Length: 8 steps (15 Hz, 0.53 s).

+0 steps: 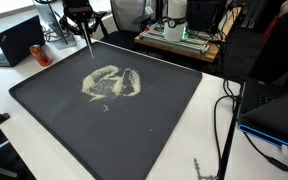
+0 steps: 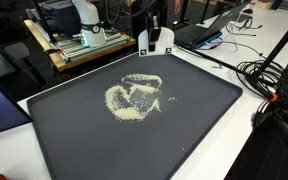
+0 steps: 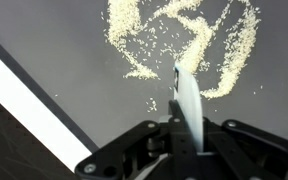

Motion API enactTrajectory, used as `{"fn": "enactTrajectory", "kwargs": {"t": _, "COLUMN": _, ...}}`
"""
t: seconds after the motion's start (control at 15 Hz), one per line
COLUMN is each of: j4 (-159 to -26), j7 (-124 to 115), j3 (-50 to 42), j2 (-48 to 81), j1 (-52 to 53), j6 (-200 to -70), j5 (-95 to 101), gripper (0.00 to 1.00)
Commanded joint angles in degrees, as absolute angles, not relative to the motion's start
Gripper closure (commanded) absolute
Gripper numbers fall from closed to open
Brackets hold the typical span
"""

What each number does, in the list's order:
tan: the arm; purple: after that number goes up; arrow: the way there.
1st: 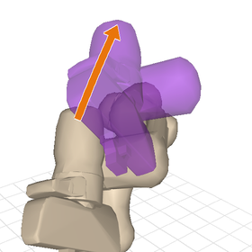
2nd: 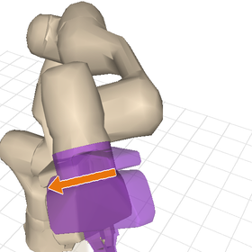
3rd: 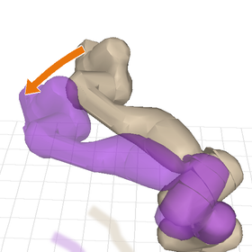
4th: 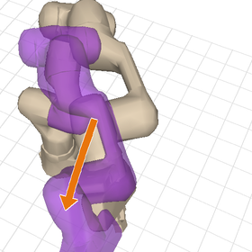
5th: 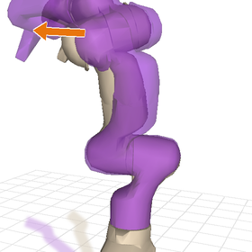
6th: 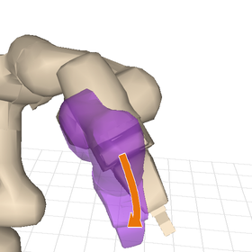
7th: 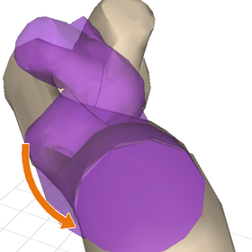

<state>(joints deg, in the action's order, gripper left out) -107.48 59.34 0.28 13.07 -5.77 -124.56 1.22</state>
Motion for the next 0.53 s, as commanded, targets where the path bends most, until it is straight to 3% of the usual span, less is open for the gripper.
{"fn": "enactTrajectory", "kwargs": {"t": 0.0, "j4": -107.1, "j7": 61.12, "j3": 1.05, "j2": 12.8, "j1": -6.84, "j6": -124.43, "j5": -5.34, "gripper": 0.99}}
{"fn": "enactTrajectory", "kwargs": {"t": 0.47, "j4": -107.81, "j7": 54.19, "j3": -0.84, "j2": 12.53, "j1": -6.59, "j6": -127.88, "j5": -7.85, "gripper": 0.99}}
